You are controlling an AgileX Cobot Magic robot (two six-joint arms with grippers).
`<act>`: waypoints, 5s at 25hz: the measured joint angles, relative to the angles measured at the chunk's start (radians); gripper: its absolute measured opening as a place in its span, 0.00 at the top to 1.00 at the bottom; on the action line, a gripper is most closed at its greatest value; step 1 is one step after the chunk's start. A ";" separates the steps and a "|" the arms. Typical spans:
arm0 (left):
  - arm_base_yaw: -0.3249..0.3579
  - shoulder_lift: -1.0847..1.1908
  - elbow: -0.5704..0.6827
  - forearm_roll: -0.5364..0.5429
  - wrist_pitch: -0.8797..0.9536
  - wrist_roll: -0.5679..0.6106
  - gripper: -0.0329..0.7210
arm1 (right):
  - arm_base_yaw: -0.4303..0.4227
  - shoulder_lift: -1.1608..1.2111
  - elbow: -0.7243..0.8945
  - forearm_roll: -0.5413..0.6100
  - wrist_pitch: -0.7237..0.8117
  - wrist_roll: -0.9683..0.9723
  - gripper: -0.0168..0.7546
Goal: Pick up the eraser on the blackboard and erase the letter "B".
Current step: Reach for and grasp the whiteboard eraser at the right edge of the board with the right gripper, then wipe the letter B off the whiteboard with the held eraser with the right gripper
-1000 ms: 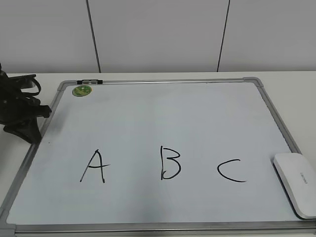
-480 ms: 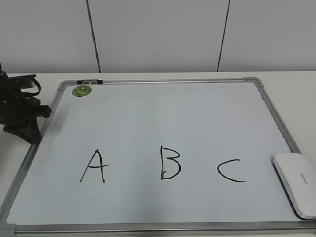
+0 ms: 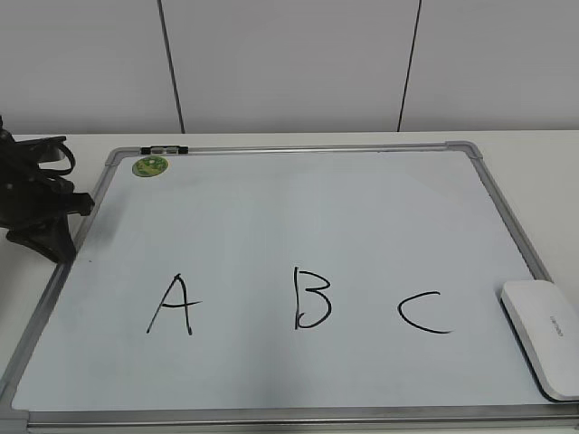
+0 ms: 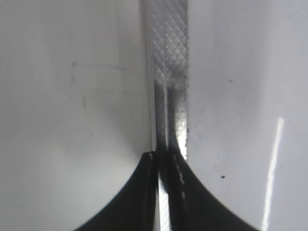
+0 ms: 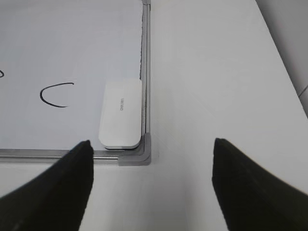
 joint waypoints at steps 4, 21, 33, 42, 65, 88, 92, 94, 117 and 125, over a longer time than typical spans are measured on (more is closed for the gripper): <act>0.000 0.000 0.000 0.000 0.000 -0.002 0.94 | 0.000 0.195 -0.060 0.003 0.012 0.000 0.21; 0.000 0.000 0.000 -0.008 0.002 -0.002 0.94 | 0.004 0.970 -0.234 0.112 0.004 -0.028 0.21; 0.000 0.000 0.000 -0.008 0.002 -0.002 0.94 | 0.097 1.236 -0.236 0.070 -0.234 0.032 0.21; 0.000 0.000 0.000 -0.008 0.002 -0.002 0.94 | 0.099 1.379 -0.238 0.076 -0.374 0.042 0.19; 0.000 0.000 0.000 -0.009 0.000 -0.002 0.94 | 0.099 1.621 -0.246 0.042 -0.477 0.151 0.26; 0.000 0.000 0.000 -0.015 -0.002 -0.002 0.94 | 0.099 1.545 -0.307 0.034 -0.382 0.135 0.27; 0.000 0.000 0.000 -0.015 -0.002 -0.002 0.94 | 0.105 1.529 -0.382 0.076 -0.338 0.061 0.27; 0.000 0.000 0.000 -0.015 -0.002 -0.002 0.94 | 0.127 1.529 -0.428 0.100 -0.312 0.020 0.27; 0.000 0.000 0.000 -0.022 -0.002 -0.002 0.94 | 0.556 1.977 -0.982 0.106 -0.072 -0.047 0.27; 0.002 0.000 0.000 -0.032 0.000 -0.002 0.94 | 0.560 2.071 -0.986 0.073 -0.076 -0.049 0.27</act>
